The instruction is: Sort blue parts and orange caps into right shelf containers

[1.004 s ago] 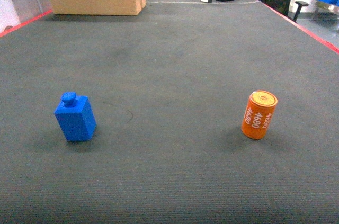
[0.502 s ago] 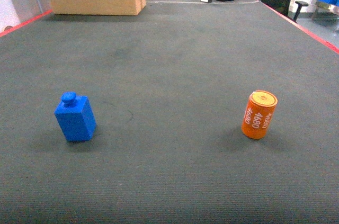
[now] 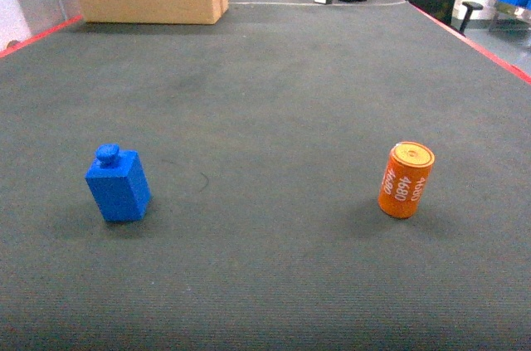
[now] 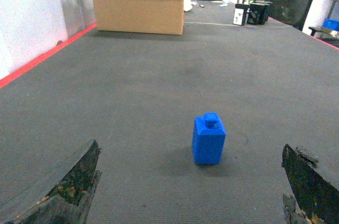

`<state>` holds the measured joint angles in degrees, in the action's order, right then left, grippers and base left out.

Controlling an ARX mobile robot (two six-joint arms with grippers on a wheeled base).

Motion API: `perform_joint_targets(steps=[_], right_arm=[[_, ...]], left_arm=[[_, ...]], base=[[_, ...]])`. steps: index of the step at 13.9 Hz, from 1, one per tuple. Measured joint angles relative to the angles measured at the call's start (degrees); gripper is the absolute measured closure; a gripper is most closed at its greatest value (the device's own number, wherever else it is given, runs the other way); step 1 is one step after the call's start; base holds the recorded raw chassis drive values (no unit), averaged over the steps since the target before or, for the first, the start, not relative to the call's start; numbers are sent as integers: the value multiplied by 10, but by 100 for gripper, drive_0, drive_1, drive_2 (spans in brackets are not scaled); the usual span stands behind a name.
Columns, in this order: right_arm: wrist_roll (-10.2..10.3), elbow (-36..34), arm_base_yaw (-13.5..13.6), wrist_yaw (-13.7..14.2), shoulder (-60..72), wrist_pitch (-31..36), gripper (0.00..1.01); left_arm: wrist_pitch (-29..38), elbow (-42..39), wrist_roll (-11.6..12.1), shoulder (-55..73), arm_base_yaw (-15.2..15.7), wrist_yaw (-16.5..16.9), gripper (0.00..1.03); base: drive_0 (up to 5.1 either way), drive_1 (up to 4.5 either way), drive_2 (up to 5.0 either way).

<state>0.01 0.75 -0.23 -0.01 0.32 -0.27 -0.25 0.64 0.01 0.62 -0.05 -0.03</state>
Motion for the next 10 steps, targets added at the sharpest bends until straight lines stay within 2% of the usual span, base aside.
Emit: perform_joint_targets(steps=[10], right_arm=[[0,0,0,0,0,0,3]], left_arm=[[0,0,0,0,0,0,5]], base=[[0,0,0]])
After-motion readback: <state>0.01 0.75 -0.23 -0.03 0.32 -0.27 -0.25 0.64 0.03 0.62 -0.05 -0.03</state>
